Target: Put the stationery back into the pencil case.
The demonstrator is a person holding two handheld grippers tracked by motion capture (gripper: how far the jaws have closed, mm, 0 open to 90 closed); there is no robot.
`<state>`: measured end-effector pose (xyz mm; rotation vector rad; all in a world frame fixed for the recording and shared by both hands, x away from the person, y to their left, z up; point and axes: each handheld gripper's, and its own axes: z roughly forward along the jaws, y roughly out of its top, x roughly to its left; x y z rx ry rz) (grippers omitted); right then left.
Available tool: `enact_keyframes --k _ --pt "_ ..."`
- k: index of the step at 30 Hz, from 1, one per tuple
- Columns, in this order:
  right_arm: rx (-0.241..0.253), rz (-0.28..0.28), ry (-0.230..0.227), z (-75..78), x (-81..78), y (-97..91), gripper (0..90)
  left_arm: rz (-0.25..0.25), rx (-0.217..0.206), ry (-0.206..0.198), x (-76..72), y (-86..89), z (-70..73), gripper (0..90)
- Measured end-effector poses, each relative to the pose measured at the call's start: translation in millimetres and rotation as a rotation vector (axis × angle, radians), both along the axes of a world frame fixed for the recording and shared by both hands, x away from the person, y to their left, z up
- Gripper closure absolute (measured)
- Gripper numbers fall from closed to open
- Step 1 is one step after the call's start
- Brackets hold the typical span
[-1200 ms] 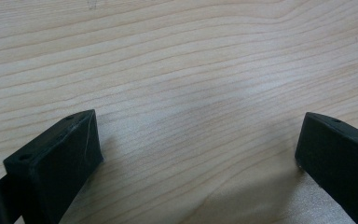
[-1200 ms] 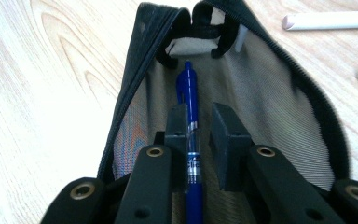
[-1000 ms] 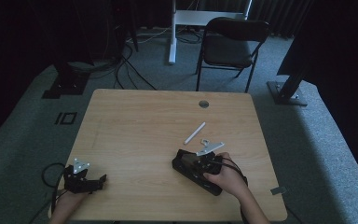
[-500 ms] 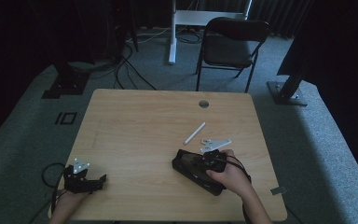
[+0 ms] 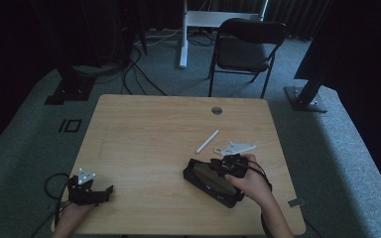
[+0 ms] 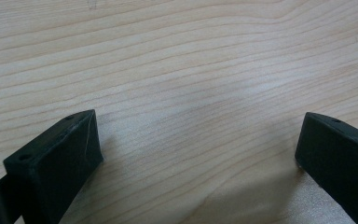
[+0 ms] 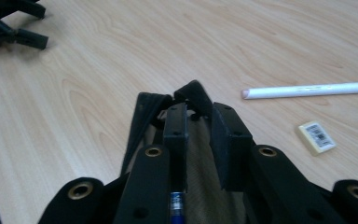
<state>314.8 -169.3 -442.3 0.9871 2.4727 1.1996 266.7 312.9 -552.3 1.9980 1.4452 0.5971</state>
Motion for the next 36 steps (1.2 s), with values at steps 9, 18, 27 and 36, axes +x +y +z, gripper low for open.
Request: enact_keyframes --k 9,18,27,36 --pt "0.004 -0.048 -0.009 -1.4 11.6 -13.2 76.6 0.001 -0.001 -0.001 0.0 -0.1 -0.1 0.2" --pt "0.012 -0.112 0.018 -12.2 27.8 -26.3 74.2 0.000 0.000 0.000 0.0 0.0 0.0 0.2" --pt "-0.003 -0.160 0.036 -28.4 44.4 -39.6 72.0 0.000 0.000 0.000 0.0 0.0 0.0 0.2" --pt "-0.020 -0.170 0.059 -45.2 57.6 -45.8 71.5 0.000 0.000 0.000 0.0 0.0 0.0 0.2"
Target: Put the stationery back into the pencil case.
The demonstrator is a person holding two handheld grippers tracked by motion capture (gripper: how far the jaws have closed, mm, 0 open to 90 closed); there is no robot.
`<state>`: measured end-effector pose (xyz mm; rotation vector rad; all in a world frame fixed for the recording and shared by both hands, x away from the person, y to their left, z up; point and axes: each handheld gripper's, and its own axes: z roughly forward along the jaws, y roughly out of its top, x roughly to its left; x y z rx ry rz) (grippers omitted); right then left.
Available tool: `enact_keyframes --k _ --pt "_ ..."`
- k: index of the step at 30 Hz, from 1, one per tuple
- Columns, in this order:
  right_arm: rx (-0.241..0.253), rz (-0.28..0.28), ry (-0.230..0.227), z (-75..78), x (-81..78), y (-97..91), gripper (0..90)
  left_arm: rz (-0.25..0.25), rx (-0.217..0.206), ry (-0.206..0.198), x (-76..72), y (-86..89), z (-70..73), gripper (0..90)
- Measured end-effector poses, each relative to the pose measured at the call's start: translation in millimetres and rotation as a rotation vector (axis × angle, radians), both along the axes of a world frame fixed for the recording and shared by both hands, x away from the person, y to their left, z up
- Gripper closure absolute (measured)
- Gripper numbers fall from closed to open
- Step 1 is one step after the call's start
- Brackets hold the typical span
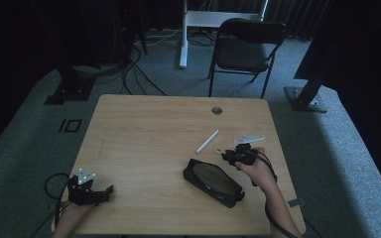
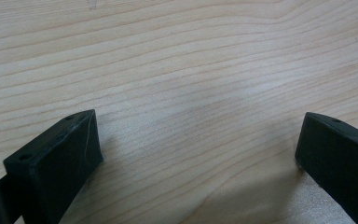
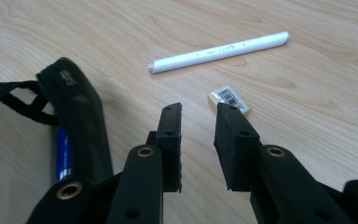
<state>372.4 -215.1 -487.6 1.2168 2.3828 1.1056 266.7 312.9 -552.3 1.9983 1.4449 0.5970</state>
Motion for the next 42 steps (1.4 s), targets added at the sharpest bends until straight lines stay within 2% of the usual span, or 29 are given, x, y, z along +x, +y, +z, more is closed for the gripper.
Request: enact_keyframes --k 6,9,17,34,42 --pt "-0.007 -0.020 0.007 -10.2 8.3 -2.8 69.5 0.000 0.000 0.000 0.0 0.0 0.0 0.2" --pt "0.015 -0.006 -0.006 -14.7 12.1 -4.2 68.4 0.000 0.000 0.000 0.0 0.0 0.0 0.2" --pt "0.030 0.012 -0.020 -24.8 21.4 -7.0 66.4 0.000 0.000 0.000 0.0 0.0 0.0 0.2" --pt "-0.045 0.106 -0.096 -36.9 37.1 1.6 57.5 0.000 0.000 0.000 0.0 0.0 0.0 0.2" --pt "-0.081 0.107 -0.088 -45.3 45.0 3.2 56.8 0.000 0.000 0.000 0.0 0.0 0.0 0.2"
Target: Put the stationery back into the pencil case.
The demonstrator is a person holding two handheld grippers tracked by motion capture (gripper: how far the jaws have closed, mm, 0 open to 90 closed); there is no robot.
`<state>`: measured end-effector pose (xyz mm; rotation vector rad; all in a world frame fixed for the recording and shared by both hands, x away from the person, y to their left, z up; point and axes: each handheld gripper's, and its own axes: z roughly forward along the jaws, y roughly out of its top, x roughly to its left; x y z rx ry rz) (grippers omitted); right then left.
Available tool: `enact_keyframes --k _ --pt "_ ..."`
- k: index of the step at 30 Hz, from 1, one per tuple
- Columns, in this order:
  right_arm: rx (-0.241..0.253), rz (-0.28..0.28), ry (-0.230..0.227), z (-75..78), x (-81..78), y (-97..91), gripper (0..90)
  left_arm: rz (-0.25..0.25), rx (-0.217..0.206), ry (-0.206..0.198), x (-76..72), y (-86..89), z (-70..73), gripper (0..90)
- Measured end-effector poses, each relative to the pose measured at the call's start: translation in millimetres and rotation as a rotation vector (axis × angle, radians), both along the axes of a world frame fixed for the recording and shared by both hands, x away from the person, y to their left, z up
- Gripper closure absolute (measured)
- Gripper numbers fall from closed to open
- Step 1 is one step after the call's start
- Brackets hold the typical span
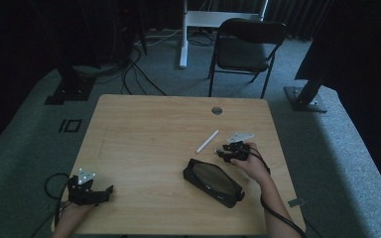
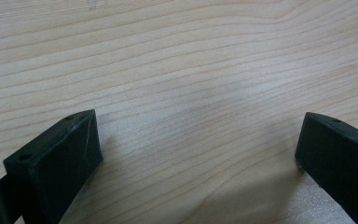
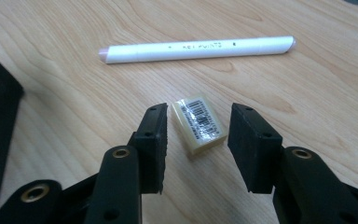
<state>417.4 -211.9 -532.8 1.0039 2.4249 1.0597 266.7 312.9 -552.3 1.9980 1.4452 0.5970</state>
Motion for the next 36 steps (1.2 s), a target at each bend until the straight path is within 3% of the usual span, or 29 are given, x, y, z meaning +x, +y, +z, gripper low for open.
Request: enact_keyframes --k 17,28,36 --pt "-0.017 0.013 0.046 -8.7 9.5 7.1 61.9 0.000 0.000 0.000 0.0 0.0 0.0 0.2" --pt "-0.056 0.001 0.036 -6.7 5.1 13.5 68.2 0.000 0.000 0.000 0.0 0.0 0.0 0.2" --pt "-0.018 0.008 0.046 2.7 0.5 15.4 68.3 0.000 0.000 0.000 0.0 0.0 0.0 0.2"
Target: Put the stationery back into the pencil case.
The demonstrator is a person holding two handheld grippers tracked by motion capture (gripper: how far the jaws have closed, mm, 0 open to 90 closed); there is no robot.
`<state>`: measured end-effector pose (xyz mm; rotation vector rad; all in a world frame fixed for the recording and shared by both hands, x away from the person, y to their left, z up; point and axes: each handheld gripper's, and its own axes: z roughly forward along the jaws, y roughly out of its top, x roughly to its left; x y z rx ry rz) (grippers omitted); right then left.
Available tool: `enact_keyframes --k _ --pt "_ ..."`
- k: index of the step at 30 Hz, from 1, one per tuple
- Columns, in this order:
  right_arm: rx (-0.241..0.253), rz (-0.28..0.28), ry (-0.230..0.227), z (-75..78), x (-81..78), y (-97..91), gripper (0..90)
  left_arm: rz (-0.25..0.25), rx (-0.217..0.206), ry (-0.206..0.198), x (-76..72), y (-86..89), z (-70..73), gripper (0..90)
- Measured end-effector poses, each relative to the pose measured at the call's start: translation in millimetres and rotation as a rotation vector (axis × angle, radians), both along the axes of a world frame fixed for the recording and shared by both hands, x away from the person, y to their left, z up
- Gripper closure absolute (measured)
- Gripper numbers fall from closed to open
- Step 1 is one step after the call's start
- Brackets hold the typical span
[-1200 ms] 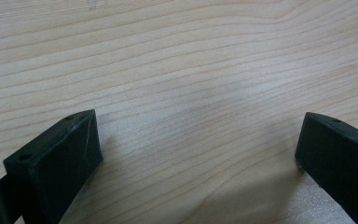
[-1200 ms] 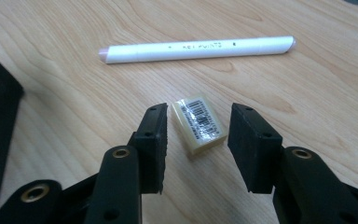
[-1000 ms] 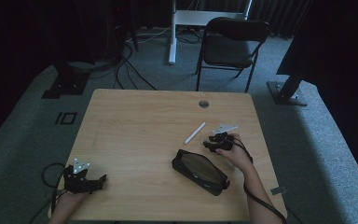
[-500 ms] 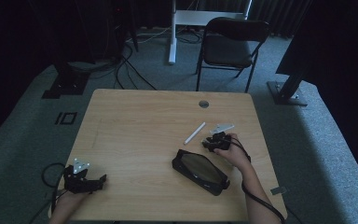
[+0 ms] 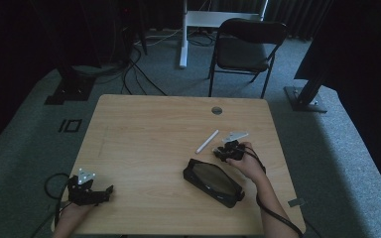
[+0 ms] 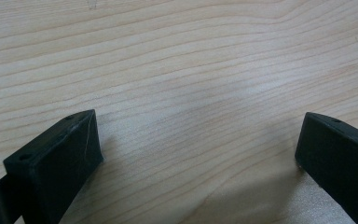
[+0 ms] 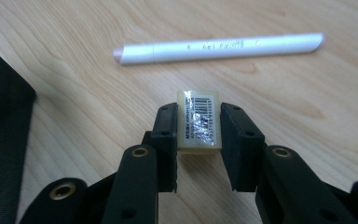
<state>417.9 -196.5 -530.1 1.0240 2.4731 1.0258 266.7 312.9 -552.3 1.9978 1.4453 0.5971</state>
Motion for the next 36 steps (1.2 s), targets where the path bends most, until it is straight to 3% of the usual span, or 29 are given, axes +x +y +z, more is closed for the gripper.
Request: enact_keyframes --k 5,14,36 --pt "0.036 -0.013 -0.005 10.2 -4.2 -3.4 68.3 0.000 0.000 0.001 0.0 0.0 0.1 0.2" --pt "0.020 -0.017 -0.023 25.4 -13.1 -10.4 68.3 0.000 0.000 0.000 0.0 0.0 0.0 0.2" --pt "0.062 -0.015 -0.051 60.4 -38.9 -21.3 68.3 0.000 0.000 0.000 0.0 0.0 0.0 0.2"
